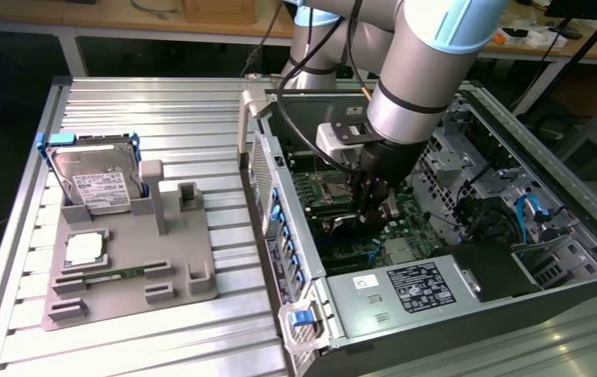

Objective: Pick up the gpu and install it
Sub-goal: 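Insert the gpu into the slot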

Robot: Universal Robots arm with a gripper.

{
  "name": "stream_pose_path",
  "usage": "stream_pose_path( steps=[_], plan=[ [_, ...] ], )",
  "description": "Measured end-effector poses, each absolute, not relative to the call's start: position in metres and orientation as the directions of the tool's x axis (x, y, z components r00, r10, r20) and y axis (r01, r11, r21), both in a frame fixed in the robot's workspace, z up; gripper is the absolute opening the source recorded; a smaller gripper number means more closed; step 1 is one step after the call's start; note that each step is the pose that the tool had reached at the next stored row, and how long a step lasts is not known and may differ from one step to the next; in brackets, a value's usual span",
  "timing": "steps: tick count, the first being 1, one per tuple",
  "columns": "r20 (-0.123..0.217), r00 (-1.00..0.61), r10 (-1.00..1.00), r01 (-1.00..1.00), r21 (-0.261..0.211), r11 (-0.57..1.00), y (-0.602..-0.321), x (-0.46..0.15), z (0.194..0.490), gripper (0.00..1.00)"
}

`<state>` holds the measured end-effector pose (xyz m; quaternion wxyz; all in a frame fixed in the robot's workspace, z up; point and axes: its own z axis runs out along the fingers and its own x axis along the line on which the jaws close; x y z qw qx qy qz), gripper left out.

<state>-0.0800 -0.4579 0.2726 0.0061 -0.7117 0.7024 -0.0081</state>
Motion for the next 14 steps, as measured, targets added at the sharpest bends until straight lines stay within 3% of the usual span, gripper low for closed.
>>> stream_pose_path(
  steps=[14],
  plan=[
    [0.003,0.013,-1.000,-1.000,-0.020,-0.013,-0.4577,-0.0802,0.2742,0.27]
  ],
)
